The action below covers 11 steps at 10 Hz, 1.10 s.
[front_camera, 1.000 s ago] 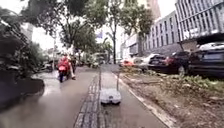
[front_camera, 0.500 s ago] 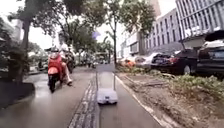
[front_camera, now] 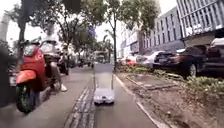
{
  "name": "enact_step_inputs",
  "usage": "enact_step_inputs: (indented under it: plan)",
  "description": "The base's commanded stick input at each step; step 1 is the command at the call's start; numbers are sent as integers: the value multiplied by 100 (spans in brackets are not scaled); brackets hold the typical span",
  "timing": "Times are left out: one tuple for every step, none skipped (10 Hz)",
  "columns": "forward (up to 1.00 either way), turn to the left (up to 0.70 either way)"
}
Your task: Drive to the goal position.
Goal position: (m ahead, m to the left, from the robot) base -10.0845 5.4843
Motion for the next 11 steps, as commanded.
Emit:
enact_step_inputs:
  plan:
    - [69,1]
    - [69,1]
    - [69,1]
    - [69,1]
    - [69,1]
    - [69,1]
    - [69,5]
    - [69,13]
    - [69,14]
    - [69,14]
    - [69,14]
